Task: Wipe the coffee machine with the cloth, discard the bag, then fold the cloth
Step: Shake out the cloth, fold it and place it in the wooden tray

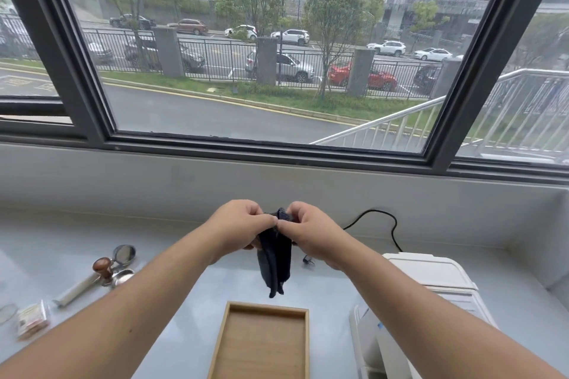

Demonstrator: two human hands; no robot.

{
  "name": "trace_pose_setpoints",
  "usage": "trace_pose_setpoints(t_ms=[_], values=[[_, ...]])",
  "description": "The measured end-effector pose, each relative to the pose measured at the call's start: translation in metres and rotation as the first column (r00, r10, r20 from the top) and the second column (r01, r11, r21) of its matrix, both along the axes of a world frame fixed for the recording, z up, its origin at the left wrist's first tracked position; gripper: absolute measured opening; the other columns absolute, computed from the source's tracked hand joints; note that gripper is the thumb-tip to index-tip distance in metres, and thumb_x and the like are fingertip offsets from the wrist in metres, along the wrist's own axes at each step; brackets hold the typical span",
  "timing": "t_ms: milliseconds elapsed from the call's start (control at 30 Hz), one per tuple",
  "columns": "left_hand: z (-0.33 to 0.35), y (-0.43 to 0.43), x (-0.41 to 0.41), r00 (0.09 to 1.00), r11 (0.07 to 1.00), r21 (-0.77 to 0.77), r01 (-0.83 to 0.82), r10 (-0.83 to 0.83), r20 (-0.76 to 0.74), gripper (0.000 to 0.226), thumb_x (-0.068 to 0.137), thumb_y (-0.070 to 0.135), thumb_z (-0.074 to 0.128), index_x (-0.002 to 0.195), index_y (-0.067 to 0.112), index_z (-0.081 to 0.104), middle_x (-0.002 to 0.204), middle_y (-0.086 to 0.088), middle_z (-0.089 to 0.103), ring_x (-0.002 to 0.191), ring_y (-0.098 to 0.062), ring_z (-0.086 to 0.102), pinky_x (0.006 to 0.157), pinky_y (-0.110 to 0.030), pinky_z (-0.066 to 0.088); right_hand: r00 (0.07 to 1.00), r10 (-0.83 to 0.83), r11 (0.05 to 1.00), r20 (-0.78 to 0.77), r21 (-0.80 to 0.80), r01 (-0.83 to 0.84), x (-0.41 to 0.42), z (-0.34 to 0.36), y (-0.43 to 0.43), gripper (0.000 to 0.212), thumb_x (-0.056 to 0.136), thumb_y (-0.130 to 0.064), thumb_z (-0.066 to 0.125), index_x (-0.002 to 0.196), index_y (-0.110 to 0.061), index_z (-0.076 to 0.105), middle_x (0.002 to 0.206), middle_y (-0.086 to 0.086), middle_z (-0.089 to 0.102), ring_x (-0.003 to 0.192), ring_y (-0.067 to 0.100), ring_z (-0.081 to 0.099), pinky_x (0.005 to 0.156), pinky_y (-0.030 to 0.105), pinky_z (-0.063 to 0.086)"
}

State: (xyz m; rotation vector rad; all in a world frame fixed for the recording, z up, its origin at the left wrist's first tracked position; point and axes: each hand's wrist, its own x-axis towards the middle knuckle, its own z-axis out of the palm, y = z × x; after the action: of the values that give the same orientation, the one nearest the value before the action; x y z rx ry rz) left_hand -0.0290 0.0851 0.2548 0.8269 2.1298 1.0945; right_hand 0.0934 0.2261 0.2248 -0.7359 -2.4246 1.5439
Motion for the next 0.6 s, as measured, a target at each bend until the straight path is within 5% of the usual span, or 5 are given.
trace_pose_setpoints(t_ms=[100,200,367,500,600], values=[[-0.001,-0.001,0.003,0.996,0.996,0.088,0.013,-0.021,0.085,0.025,0.1,0.028,0.067,0.08,0.014,0.06,0.077,-0.006,0.076,0.069,-0.015,0.073,0.073,-0.03,0.06,0.998,0.044,0.993,-0.044,-0.105,-0.049,-0.002,0.001,-0.002,0.019,0.084,-0.037,0.067,0.087,-0.022,0.056,0.078,-0.004,0.06,0.074,0.015,0.053,0.075,0.038,0.043],[-0.002,-0.002,0.004,0.987,0.989,0.148,0.003,-0.026,0.158,0.026,0.103,0.029,0.063,0.082,0.014,0.061,0.08,-0.007,0.074,0.078,-0.018,0.073,0.085,-0.035,0.059,0.993,0.097,0.977,-0.067,-0.185,-0.108,-0.001,0.002,-0.002,0.041,0.074,-0.041,0.077,0.101,-0.018,0.057,0.085,-0.002,0.065,0.08,0.014,0.064,0.079,0.037,0.05],[-0.005,-0.003,0.005,0.968,0.983,0.179,0.048,-0.09,0.233,0.031,0.109,0.033,0.051,0.1,0.012,0.071,0.098,-0.002,0.082,0.094,-0.018,0.077,0.078,-0.024,0.052,1.0,0.007,1.0,-0.027,-0.005,-0.007,-0.005,-0.002,0.0,0.035,0.067,-0.028,0.064,0.1,-0.023,0.053,0.087,0.002,0.066,0.076,0.018,0.062,0.07,0.043,0.053],[-0.016,-0.006,-0.003,0.991,0.97,0.228,-0.084,0.057,0.12,0.022,0.097,0.036,0.072,0.097,0.015,0.07,0.089,0.0,0.078,0.084,-0.019,0.073,0.065,-0.019,0.052,0.986,-0.096,0.979,-0.135,-0.192,0.069,-0.006,-0.002,0.001,0.035,0.07,-0.017,0.054,0.105,-0.018,0.056,0.095,0.009,0.069,0.082,0.023,0.063,0.074,0.041,0.05],[-0.023,-0.011,-0.013,0.984,0.962,0.209,-0.178,0.181,0.006,0.04,0.085,0.038,0.085,0.112,0.024,0.059,0.104,0.001,0.066,0.091,-0.013,0.066,0.073,-0.027,0.049,0.973,-0.147,0.942,-0.178,-0.326,0.082,-0.004,-0.001,0.003,0.038,0.074,-0.012,0.055,0.112,-0.012,0.058,0.106,0.018,0.074,0.089,0.028,0.07,0.08,0.047,0.056]])
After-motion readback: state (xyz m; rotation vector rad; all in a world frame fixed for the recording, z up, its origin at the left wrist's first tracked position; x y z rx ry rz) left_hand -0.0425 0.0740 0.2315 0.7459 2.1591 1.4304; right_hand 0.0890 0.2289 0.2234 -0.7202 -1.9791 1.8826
